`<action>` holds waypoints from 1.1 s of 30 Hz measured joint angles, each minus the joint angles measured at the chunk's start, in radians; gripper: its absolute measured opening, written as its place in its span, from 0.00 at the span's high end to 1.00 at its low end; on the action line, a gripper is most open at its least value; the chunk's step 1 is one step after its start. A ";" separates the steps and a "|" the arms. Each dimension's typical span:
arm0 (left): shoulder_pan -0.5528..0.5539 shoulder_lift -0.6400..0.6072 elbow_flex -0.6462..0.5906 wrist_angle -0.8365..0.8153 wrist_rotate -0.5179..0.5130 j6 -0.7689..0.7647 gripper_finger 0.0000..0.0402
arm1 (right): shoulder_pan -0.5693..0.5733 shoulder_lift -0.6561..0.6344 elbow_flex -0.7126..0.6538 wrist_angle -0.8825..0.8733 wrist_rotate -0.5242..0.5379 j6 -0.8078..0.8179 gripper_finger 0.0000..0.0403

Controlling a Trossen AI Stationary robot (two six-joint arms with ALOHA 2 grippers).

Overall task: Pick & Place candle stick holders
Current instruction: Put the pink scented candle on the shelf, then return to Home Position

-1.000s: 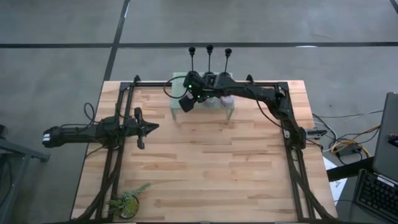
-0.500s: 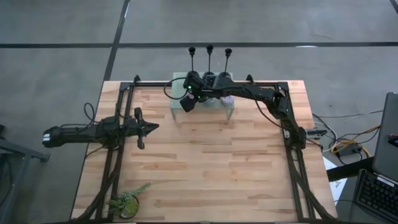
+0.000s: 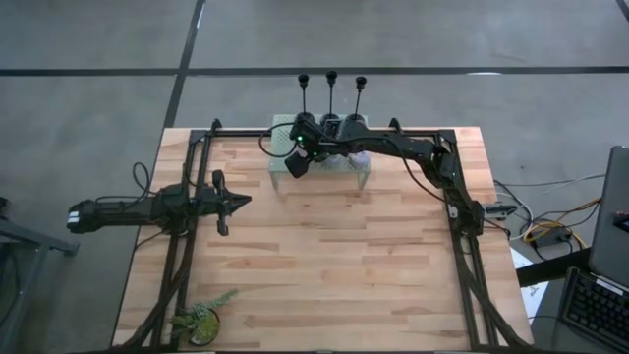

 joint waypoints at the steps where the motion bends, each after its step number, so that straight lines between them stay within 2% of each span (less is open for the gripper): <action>1: 0.000 0.000 0.000 0.000 0.000 0.000 0.94 | 0.000 0.000 0.000 0.003 0.000 -0.007 0.20; 9: 0.000 0.000 0.000 0.000 0.000 0.000 0.94 | -0.001 0.000 0.000 0.011 0.003 -0.017 0.12; 14: 0.000 0.000 0.000 0.000 0.000 0.000 0.94 | -0.001 0.000 0.000 0.011 0.003 -0.034 0.10; 23: 0.000 0.000 0.000 0.000 0.000 0.000 0.94 | 0.014 -0.004 0.015 -0.035 -0.002 -0.109 0.15; 30: 0.000 0.000 0.000 0.000 0.000 0.000 0.94 | 0.040 -0.010 0.147 -0.167 0.007 -0.151 0.22; 33: 0.000 0.000 0.000 0.000 0.000 0.000 0.94 | 0.054 -0.010 0.208 -0.232 0.076 -0.172 0.27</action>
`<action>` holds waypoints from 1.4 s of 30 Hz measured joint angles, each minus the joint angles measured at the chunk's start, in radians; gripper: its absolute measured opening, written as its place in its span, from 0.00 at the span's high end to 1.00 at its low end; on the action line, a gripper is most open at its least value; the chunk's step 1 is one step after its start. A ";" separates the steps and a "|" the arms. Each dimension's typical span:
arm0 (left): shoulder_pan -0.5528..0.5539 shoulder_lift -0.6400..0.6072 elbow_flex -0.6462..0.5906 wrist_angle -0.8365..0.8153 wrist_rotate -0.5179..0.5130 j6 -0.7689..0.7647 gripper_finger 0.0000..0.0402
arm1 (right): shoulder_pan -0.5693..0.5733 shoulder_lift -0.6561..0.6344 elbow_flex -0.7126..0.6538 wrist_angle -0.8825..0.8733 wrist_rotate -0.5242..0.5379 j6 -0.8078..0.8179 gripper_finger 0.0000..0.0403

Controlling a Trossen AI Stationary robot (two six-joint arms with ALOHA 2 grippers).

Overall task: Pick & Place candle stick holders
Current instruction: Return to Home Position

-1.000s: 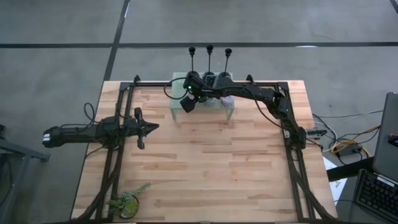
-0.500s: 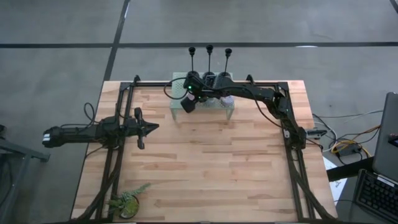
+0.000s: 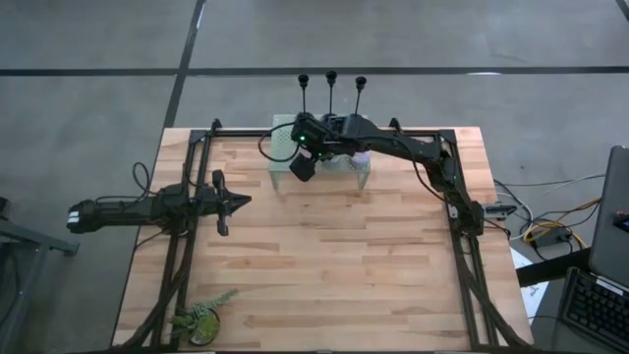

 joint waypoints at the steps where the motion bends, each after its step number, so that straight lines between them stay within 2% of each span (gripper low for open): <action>1: 0.000 0.000 0.000 0.000 0.000 0.000 0.94 | 0.003 -0.001 0.012 -0.019 0.021 -0.005 0.29; 4: 0.000 0.000 0.000 0.000 0.000 0.000 0.94 | 0.011 -0.031 -0.001 -0.056 0.033 -0.026 0.36; 8: 0.000 0.000 0.000 0.000 0.000 0.000 0.94 | 0.051 -0.050 -0.003 -0.146 0.039 -0.035 0.51; 16: 0.000 0.000 0.000 0.000 0.000 0.000 0.94 | 0.234 -0.053 -0.061 -0.130 0.060 -0.056 0.94; 22: 0.000 0.000 0.000 0.000 0.000 0.000 0.94 | 0.400 -0.080 -0.142 -0.065 0.160 -0.054 0.98; 28: 0.000 0.000 0.000 -0.001 0.000 0.000 0.94 | 0.529 -0.140 -0.259 0.061 0.183 -0.039 0.98; 34: 0.000 0.000 0.000 -0.005 0.000 0.000 0.94 | 0.636 -0.292 -0.524 0.340 0.194 -0.019 0.98; 39: 0.000 0.002 0.000 -0.008 0.000 0.000 0.94 | 0.716 -0.423 -0.782 0.607 0.196 -0.095 0.98; 42: 0.000 0.002 0.000 -0.014 0.000 0.000 0.94 | 0.755 -0.509 -0.926 0.759 0.231 -0.121 0.98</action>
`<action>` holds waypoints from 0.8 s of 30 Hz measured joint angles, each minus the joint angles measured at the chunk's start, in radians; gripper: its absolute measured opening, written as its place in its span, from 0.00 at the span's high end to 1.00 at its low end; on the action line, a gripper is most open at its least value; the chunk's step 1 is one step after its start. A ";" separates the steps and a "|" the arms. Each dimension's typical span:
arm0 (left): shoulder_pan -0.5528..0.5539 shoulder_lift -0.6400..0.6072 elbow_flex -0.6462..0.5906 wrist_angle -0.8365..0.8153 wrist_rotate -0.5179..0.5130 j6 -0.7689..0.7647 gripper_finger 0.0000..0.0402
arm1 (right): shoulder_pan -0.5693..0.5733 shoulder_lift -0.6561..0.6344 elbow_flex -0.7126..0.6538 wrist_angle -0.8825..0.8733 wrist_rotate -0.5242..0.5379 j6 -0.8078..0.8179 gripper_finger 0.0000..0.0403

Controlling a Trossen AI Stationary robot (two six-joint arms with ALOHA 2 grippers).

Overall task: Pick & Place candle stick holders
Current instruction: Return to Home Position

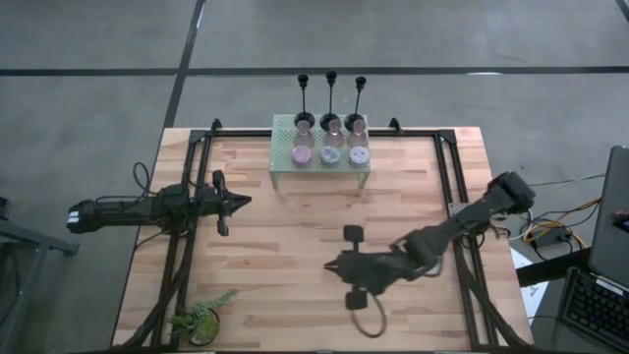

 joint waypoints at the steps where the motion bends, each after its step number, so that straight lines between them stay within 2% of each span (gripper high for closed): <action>1: 0.000 0.000 0.000 -0.001 0.000 0.000 0.94 | 0.014 -0.026 -0.048 0.050 0.019 -0.010 0.98; 6: 0.000 0.000 0.000 -0.002 0.000 0.000 0.94 | 0.070 -0.173 -0.264 0.255 0.084 -0.052 0.98; 15: 0.000 0.000 0.000 -0.010 0.000 0.000 0.94 | 0.104 -0.408 -0.571 0.460 0.089 -0.030 0.98; 24: 0.000 0.000 0.000 -0.012 0.000 0.000 0.94 | 0.079 -0.641 -0.810 0.499 0.089 -0.034 0.98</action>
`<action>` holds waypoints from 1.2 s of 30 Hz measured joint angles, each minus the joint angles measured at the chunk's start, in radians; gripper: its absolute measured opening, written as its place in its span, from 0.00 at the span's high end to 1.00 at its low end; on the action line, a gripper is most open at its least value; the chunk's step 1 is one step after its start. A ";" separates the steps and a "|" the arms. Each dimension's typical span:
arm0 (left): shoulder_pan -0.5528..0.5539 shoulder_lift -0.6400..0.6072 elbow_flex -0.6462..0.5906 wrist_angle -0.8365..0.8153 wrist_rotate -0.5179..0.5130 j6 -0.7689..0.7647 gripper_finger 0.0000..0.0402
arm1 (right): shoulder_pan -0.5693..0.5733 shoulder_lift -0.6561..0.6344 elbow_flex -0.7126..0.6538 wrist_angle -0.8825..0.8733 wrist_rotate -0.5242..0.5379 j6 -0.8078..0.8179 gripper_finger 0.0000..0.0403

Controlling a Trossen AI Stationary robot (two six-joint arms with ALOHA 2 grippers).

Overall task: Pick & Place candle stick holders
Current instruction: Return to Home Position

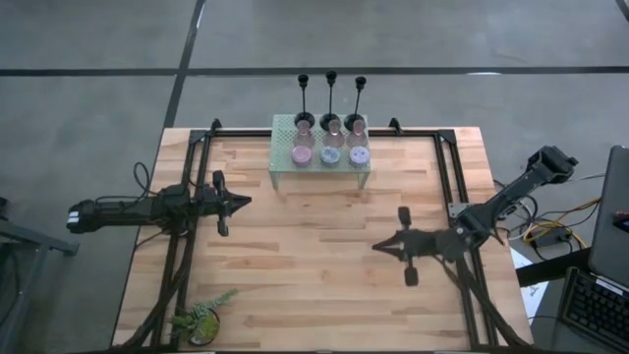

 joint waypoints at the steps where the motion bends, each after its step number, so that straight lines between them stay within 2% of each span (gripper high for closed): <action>1: 0.000 0.000 0.000 -0.001 0.000 0.000 0.94 | -0.012 -0.026 -0.030 0.006 0.000 0.004 0.98; 4: 0.000 0.000 0.000 -0.006 0.000 0.000 0.94 | -0.059 -0.090 -0.134 0.102 -0.012 -0.005 0.98; 6: 0.000 0.000 0.000 -0.006 0.000 0.000 0.94 | -0.099 -0.130 -0.197 0.153 -0.061 -0.027 0.98; 8: 0.000 0.000 0.000 -0.006 0.000 0.000 0.94 | -0.143 -0.171 -0.249 0.173 -0.115 -0.034 0.98; 13: 0.000 0.000 0.000 -0.008 0.000 0.000 0.94 | -0.209 -0.293 -0.356 0.177 -0.126 -0.050 0.98; 26: 0.000 0.001 0.000 -0.015 0.000 0.000 0.94 | -0.220 -0.627 -0.498 0.166 -0.127 -0.184 0.98; 36: 0.000 0.001 0.000 -0.016 0.000 0.000 0.94 | -0.220 -0.800 -0.573 0.058 -0.110 -0.154 0.98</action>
